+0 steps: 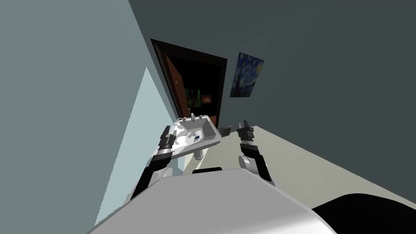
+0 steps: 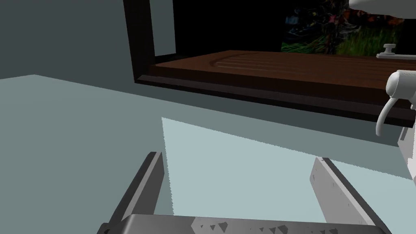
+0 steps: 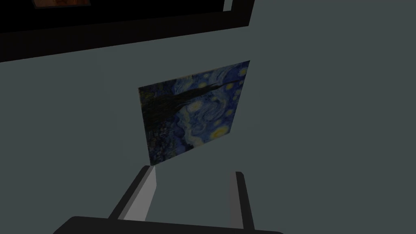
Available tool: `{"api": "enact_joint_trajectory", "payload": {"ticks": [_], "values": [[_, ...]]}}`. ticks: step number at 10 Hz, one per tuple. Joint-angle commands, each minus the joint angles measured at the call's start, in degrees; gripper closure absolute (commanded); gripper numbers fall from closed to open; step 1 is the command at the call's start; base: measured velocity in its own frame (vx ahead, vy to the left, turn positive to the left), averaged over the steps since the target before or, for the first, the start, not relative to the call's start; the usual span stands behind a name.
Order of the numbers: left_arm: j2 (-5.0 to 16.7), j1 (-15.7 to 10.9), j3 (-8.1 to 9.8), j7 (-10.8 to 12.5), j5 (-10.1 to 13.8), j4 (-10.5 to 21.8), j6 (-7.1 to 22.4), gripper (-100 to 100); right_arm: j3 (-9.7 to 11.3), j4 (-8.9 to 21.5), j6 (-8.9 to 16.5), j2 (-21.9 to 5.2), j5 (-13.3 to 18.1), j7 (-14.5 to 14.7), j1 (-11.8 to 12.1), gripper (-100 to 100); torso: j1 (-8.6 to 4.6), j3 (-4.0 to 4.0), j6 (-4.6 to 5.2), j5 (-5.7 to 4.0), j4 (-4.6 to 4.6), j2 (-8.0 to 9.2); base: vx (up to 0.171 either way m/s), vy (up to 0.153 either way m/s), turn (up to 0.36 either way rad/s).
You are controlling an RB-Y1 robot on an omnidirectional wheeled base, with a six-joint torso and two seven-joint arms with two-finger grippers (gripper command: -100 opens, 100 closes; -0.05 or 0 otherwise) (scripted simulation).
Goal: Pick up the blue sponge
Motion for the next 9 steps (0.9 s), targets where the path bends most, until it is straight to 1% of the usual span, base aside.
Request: {"api": "enact_joint_trajectory", "payload": {"ticks": [1,2,3,5,6,7,8,9], "values": [[2.4,0.7,0.16,-0.3,1.2,0.5,2.6,-100,0.0,0.0,0.0,0.0,0.0,0.0,0.0,0,0.00,0.00,0.00,0.00,0.00,0.00,0.138,-0.180,0.092],[3.9,1.2,0.35,-0.4,2.0,0.8,4.3,-100,0.0,0.0,0.0,0.0,0.0,0.0,0.0,0,-0.01,-0.06,-0.01,0.00,-0.03,-0.10,0.129,-0.221,0.101],[3.9,1.2,0.35,-0.4,2.0,0.8,4.4,-100,0.0,0.0,0.0,0.0,0.0,0.0,0.0,0,-0.14,-0.07,0.00,-0.02,-0.03,-0.11,0.079,-0.146,0.042],[6.8,2.2,0.81,-0.6,3.8,1.5,7.8,-100,0.0,0.0,0.0,0.0,0.0,0.0,0.0,0,0.20,0.00,0.00,0.04,0.00,0.01,0.092,-0.139,0.077],[6.8,2.2,0.81,-0.6,3.8,1.5,8.5,-100,0.0,0.0,0.0,0.0,0.0,0.0,0.0,0,0.12,0.00,-0.01,0.03,0.00,0.02,0.065,-0.131,0.047],[8.3,2.7,1.08,-0.7,4.8,1.8,10.3,-100,0.0,0.0,0.0,0.0,0.0,0.0,0.0,0,0.19,0.04,0.01,0.03,0.01,0.08,0.068,-0.137,0.061],[8.3,2.7,1.08,-0.7,4.8,1.8,10.9,-100,0.0,0.0,0.0,0.0,0.0,0.0,0.0,0,0.18,0.05,0.00,0.04,0.01,0.09,0.068,-0.104,0.042],[9.7,3.2,1.38,-0.7,5.8,2.2,13.3,-100,0.0,0.0,0.0,0.0,0.0,0.0,0.0,0,0.29,0.05,0.01,0.05,0.02,0.10,0.091,-0.122,0.064]]}}
